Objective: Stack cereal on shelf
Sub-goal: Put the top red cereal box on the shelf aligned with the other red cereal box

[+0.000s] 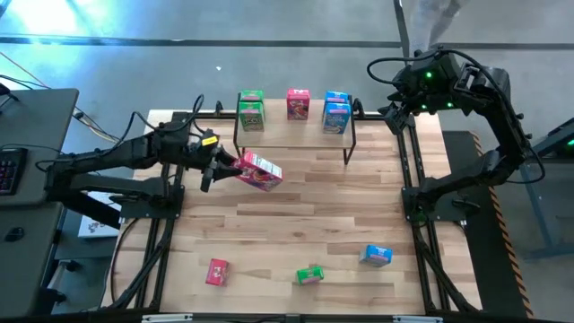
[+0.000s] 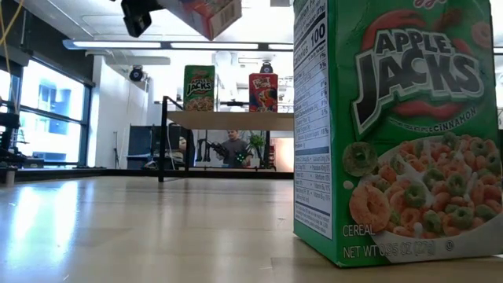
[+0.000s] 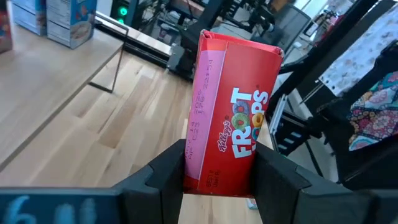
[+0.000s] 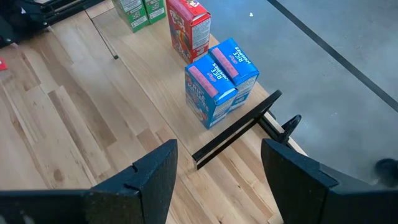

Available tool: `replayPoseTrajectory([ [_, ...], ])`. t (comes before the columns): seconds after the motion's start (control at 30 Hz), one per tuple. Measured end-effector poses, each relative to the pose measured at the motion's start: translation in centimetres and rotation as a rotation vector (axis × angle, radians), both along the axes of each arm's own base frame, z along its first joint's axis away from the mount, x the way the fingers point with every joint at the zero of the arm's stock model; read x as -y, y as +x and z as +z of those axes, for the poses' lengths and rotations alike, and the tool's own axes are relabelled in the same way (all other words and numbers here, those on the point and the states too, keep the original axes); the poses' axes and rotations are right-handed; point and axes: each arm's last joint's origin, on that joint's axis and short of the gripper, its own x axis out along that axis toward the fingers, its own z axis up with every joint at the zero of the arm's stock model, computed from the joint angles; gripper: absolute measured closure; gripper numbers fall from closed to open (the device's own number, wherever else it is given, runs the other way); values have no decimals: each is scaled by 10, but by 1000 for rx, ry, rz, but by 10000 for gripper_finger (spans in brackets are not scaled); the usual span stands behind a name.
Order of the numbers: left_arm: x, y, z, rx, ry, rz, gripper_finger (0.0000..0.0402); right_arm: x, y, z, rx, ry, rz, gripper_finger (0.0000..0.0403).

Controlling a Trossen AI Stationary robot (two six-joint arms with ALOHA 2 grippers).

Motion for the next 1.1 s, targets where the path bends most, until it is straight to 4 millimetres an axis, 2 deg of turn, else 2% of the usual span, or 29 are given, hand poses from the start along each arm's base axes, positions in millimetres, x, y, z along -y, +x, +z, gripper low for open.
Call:
replayPoseTrajectory([
  [0.23,1,14,-4,-32,-6,-19,253,0,0,0,0,0,0,178],
  [0.7,-5,51,21,-70,32,-31,253,1,2,3,33,-21,-2,178],
  [1.1,-9,64,35,-191,62,0,253,3,6,5,59,-53,19,178],
])
